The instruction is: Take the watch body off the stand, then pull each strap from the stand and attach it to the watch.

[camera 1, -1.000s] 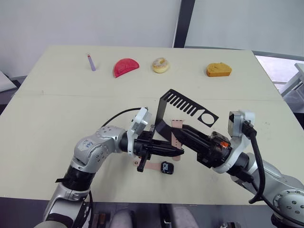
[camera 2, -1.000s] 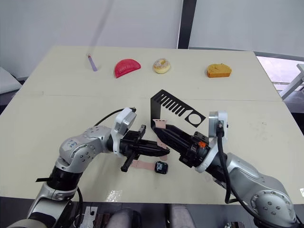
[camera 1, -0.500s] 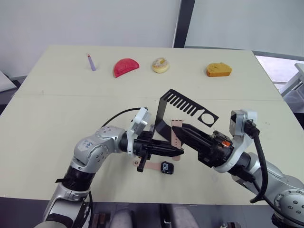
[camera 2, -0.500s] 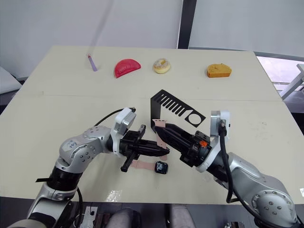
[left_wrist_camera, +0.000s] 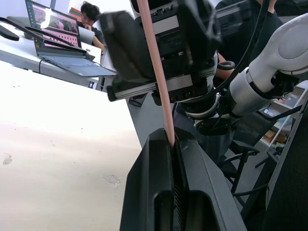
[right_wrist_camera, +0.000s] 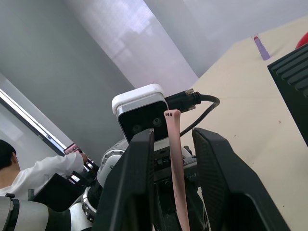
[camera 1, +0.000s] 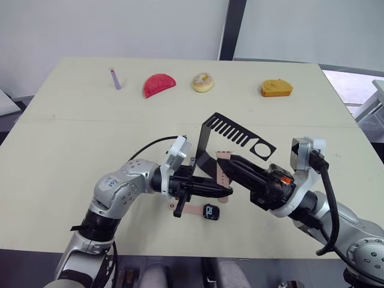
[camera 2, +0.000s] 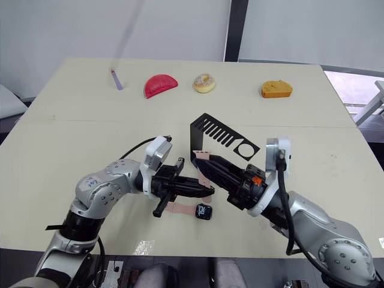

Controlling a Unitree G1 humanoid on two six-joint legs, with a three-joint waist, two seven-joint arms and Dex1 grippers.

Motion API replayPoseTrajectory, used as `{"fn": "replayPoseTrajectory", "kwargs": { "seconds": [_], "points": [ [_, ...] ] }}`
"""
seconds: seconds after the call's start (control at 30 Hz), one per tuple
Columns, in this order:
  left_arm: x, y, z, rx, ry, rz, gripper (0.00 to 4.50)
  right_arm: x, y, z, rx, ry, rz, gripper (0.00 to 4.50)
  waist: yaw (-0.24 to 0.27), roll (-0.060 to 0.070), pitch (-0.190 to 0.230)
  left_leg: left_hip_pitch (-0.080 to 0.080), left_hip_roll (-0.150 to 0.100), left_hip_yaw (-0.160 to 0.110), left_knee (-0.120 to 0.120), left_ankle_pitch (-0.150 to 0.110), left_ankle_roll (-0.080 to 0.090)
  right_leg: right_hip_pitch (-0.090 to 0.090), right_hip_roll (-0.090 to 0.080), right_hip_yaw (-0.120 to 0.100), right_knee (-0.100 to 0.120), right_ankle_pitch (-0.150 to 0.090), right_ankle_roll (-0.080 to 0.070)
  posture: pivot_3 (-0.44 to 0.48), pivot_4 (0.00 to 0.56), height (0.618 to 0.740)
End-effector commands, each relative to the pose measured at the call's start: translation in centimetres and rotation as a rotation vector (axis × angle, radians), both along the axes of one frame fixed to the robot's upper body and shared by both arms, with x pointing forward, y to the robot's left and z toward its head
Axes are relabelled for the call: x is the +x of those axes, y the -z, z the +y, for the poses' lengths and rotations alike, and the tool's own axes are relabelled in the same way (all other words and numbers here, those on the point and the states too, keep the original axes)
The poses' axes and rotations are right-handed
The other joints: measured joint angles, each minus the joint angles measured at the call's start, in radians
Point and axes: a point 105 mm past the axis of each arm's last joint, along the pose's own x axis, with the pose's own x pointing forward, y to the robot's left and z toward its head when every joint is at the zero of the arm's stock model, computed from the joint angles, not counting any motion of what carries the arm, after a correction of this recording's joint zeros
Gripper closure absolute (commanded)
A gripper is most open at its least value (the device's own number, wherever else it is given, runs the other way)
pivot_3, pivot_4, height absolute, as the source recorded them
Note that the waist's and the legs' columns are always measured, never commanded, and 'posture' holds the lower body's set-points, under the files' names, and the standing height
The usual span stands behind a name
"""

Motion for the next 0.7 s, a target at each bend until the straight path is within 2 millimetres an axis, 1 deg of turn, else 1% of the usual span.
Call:
{"fn": "replayPoseTrajectory", "kwargs": {
  "seconds": [0.03,0.7],
  "points": [
    [-0.27,-0.63,0.06,-0.032,0.004,-0.033,4.5,-0.37,-0.87,-0.02,0.017,-0.002,-0.037,4.45,0.0,0.0,0.0,0.0,0.0,0.0,0.0,0.0,0.0,0.0,0.0,0.0,0.0,0.0,0.0,0.0,0.15,0.737],
    [-0.2,-0.55,0.03,-0.034,0.006,-0.037,4.5,-0.44,-1.11,0.12,0.014,-0.005,-0.047,4.45,0.0,0.0,0.0,0.0,0.0,0.0,0.0,0.0,0.0,0.0,0.0,0.0,0.0,0.0,0.0,0.0,0.15,0.737]
  ]
}}
